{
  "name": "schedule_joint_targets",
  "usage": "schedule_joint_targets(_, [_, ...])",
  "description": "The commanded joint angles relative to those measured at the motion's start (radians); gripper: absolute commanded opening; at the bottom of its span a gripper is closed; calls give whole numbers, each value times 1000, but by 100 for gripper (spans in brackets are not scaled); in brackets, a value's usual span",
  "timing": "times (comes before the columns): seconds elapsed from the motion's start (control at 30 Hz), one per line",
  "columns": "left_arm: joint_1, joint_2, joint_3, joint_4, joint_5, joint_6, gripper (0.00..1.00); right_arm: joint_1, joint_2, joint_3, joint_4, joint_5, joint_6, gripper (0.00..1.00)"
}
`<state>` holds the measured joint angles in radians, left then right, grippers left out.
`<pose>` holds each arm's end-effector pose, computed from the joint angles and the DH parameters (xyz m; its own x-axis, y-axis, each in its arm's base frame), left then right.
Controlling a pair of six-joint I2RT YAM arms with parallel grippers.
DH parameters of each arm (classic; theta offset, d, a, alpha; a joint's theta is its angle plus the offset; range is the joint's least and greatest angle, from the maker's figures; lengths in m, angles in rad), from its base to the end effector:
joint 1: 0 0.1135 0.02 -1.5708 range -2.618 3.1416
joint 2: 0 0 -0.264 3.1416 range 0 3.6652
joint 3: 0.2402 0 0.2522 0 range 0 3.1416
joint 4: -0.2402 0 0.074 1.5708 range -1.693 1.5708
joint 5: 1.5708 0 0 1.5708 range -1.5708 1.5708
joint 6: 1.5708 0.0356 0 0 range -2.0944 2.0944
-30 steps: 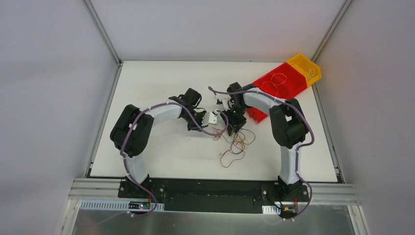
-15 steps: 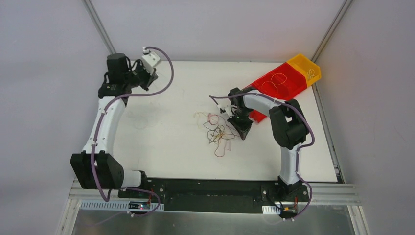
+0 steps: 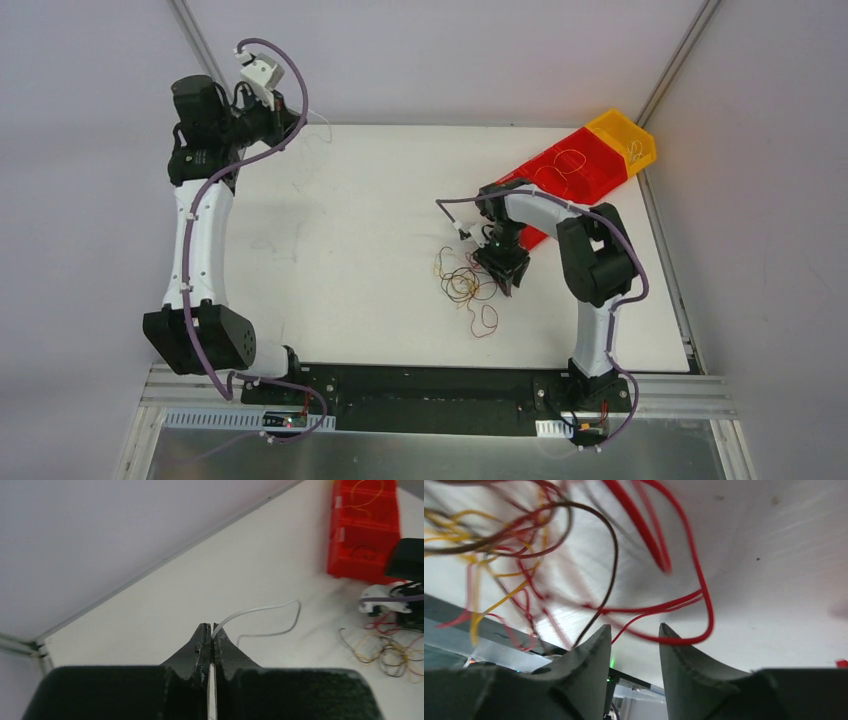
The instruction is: Untangle the cables
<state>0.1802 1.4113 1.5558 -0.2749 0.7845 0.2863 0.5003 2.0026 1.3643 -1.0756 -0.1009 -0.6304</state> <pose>0.3097 0.0309 0.4559 0.0361 0.2097 -0.9771 0.5755 0.7949 0.1919 0.3031 0.1698 0.1472 -0.4277 -0.9022 0.0564 -0.8873 0.4309 0.1646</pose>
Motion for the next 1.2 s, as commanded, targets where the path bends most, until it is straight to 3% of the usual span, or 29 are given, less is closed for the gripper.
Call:
schedule_joint_targets(0.0, [-118,-58,59,-5,79,-190,0,2,-128,98,9,-155,22,50])
schedule_joint_targets(0.17, [-148,-57,150,29,4,-420,0,0,-187,149,39,-227,61,65])
schedule_joint_targets(0.4, [-4,-93,73,52,28,-567,0,1,-249,181,144,-292,142,79])
schedule_joint_targets(0.47, [49,-121,0,-47,10,-457,0,0,-255,193,176,-313,164,81])
schedule_joint_targets(0.6, [97,-144,-149,-338,-47,-41,0,6,-242,229,192,-368,197,82])
schedule_joint_targets(0.67, [96,-138,-238,-391,-30,38,0,17,-228,247,219,-394,221,83])
schedule_joint_targets(0.87, [78,12,-399,-380,16,-154,0,106,-191,224,474,-452,267,95])
schedule_joint_targets(0.97, [77,120,-451,-309,-4,-276,0,180,-161,184,629,-436,160,99])
schedule_joint_targets(1.17, [53,362,-370,-247,-47,-523,0,286,-52,213,828,-428,24,100])
